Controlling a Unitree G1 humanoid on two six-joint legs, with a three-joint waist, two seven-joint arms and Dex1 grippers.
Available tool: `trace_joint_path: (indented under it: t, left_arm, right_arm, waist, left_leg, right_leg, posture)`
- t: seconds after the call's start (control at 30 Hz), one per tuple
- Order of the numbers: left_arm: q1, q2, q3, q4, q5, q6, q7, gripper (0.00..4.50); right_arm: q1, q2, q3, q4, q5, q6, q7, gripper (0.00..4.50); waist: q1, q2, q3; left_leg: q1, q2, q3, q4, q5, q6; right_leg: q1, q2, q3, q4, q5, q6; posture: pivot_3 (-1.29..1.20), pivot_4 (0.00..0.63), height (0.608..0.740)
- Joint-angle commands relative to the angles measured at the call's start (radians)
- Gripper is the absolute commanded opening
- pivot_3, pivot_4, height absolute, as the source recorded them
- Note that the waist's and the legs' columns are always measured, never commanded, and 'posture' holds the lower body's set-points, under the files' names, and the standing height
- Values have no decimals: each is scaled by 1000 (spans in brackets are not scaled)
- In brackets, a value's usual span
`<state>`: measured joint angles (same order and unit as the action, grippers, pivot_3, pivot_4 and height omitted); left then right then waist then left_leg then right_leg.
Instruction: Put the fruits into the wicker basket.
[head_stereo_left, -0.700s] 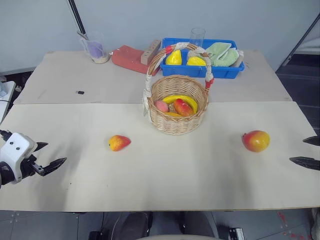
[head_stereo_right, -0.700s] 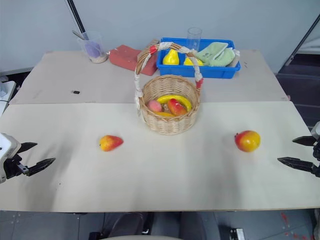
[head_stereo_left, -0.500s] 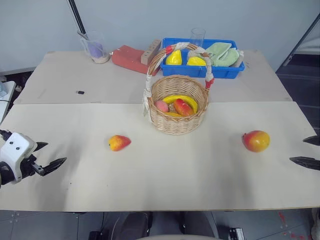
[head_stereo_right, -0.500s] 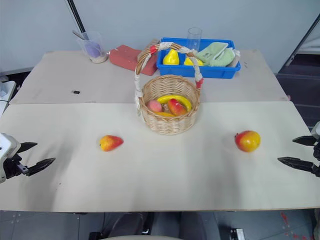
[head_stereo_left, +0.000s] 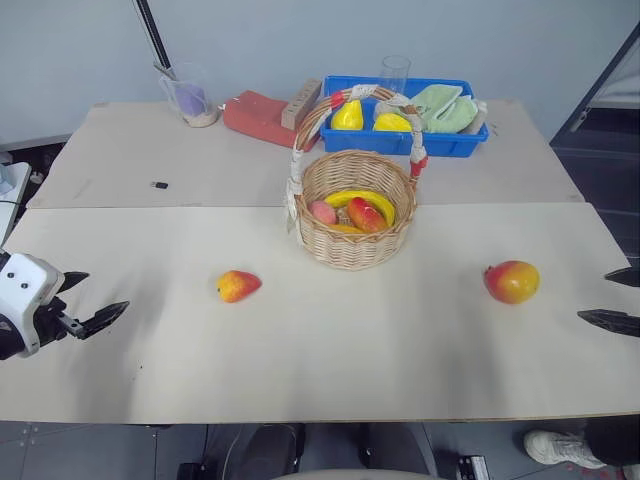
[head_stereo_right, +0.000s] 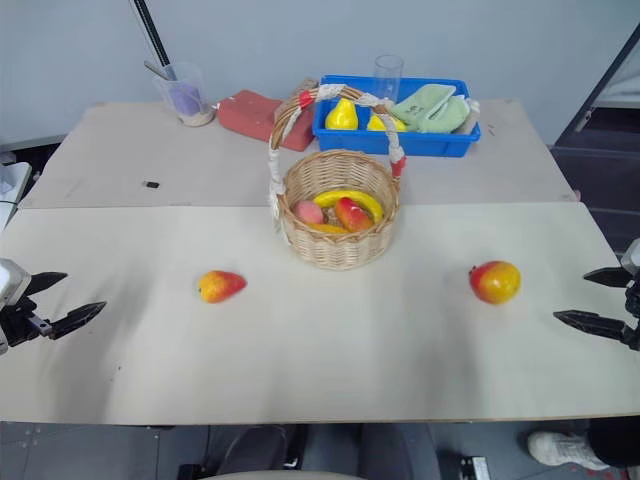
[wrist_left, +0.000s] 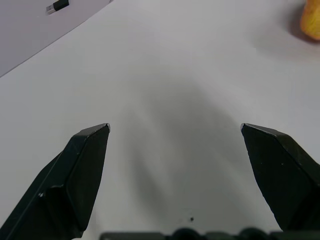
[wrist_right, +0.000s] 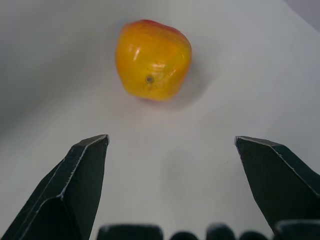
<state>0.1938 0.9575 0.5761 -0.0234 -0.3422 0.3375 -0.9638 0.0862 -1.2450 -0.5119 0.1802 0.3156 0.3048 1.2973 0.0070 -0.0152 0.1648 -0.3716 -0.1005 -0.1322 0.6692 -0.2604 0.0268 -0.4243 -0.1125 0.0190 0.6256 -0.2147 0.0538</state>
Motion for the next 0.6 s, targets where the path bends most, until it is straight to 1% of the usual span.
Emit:
trace_joint_path:
  t: [0.03,0.13,0.33,0.47,0.6]
  left_arm:
    - [2,6,44,-11,-25,2,-15,4500]
    - [-2,2,37,-36,-48,18,-23,4500]
    - [-23,-66,-20,-129,-82,50,10,4500]
    - [-52,-114,-101,-205,-95,83,40,4500]
    - [-104,-147,-200,-228,-88,96,56,4500]
  right_arm:
    - [-27,-6,-2,-33,8,25,-11,4472]
    - [-42,-1,-5,-49,22,41,-11,4472]
    - [-39,21,-29,-229,95,147,-13,4472]
    - [-70,27,-26,-420,203,260,-29,4472]
    - [-137,25,15,-552,299,345,-58,4472]
  waist:
    - [0,0,0]
    - [0,0,0]
    - [2,0,0]
    - [3,0,0]
    - [5,0,0]
  left_leg:
    - [0,0,0,0,0,0]
    - [0,0,0,0,0,0]
    - [0,0,0,0,0,0]
    - [0,0,0,0,0,0]
    - [0,1,0,0,0,0]
  right_leg:
    - [0,0,0,0,0,0]
    - [0,0,0,0,0,0]
    - [0,0,0,0,0,0]
    - [0,0,1,0,0,0]
    - [0,0,0,0,0,0]
  posture:
    - [0,150,740]
    - [0,150,740]
    - [0,150,740]
    - [0,150,740]
    - [0,150,740]
